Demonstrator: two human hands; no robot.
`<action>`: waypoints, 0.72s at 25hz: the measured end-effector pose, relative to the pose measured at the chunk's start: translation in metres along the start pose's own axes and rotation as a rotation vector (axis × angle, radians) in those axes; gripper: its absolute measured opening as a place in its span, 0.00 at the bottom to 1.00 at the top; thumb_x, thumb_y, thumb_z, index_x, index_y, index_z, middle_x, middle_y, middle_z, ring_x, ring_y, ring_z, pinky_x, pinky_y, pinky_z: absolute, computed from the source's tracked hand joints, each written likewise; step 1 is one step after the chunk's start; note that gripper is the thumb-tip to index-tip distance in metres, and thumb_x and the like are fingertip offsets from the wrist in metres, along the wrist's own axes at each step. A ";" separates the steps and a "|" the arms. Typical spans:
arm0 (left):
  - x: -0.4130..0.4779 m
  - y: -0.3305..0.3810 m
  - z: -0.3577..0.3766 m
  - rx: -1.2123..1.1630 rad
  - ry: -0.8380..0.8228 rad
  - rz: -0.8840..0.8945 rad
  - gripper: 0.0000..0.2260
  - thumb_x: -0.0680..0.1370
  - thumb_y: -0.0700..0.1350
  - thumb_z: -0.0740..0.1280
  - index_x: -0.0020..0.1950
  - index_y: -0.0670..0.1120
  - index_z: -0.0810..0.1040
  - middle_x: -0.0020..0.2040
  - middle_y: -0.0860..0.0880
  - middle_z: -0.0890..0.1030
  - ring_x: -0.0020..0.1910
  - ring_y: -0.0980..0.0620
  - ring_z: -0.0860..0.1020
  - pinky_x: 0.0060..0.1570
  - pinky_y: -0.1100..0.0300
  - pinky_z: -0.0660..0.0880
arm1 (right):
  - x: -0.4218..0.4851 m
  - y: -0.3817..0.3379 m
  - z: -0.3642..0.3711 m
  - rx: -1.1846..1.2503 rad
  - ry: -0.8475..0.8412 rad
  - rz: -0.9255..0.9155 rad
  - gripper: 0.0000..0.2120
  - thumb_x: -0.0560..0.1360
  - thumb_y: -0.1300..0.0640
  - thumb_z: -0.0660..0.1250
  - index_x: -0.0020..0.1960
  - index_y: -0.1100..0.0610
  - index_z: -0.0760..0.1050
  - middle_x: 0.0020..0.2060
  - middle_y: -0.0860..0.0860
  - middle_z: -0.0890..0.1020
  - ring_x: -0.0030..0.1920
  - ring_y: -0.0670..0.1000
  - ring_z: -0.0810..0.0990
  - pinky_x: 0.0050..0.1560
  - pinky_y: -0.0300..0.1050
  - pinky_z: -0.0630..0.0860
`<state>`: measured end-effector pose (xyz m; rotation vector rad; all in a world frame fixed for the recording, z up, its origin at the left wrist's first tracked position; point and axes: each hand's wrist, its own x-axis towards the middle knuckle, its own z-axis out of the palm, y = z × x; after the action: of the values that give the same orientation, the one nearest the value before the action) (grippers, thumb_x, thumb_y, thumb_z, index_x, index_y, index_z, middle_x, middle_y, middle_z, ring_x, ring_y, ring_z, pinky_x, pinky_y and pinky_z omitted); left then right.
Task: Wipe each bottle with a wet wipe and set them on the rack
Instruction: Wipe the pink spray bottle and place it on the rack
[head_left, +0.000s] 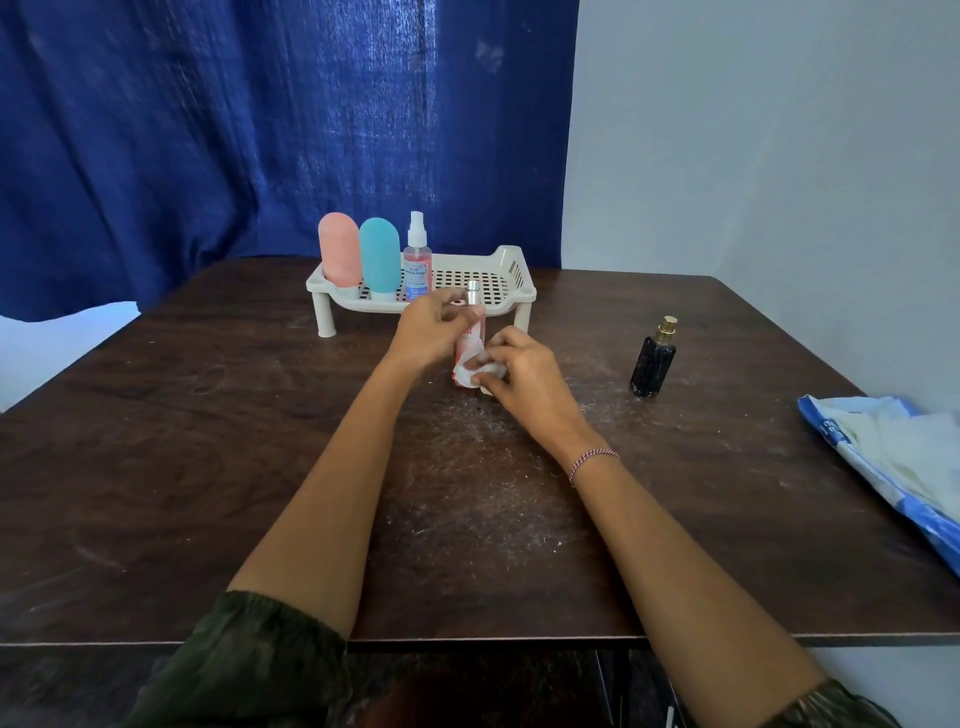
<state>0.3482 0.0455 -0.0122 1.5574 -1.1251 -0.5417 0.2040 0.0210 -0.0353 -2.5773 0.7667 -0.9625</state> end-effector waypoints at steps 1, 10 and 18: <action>0.000 -0.001 0.001 0.029 -0.006 -0.003 0.20 0.77 0.45 0.69 0.67 0.43 0.72 0.62 0.46 0.78 0.57 0.53 0.77 0.51 0.60 0.76 | 0.000 0.000 0.000 0.007 0.005 0.005 0.11 0.70 0.64 0.71 0.52 0.60 0.81 0.48 0.52 0.76 0.46 0.45 0.73 0.53 0.35 0.70; -0.001 -0.002 -0.001 -0.296 -0.255 -0.148 0.11 0.78 0.36 0.63 0.60 0.44 0.75 0.53 0.47 0.81 0.48 0.54 0.82 0.44 0.59 0.80 | 0.003 0.003 -0.011 0.189 0.280 0.130 0.11 0.71 0.64 0.70 0.53 0.60 0.80 0.53 0.52 0.77 0.58 0.48 0.74 0.59 0.38 0.74; -0.003 0.003 -0.002 -0.411 -0.363 -0.206 0.10 0.79 0.39 0.62 0.59 0.49 0.72 0.53 0.49 0.81 0.49 0.53 0.83 0.44 0.55 0.80 | 0.005 0.005 -0.015 0.302 0.335 0.179 0.13 0.73 0.64 0.69 0.57 0.59 0.79 0.57 0.52 0.77 0.62 0.49 0.73 0.57 0.43 0.77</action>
<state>0.3477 0.0495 -0.0096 1.2466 -1.0387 -1.1548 0.1951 0.0133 -0.0238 -2.0797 0.8430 -1.3542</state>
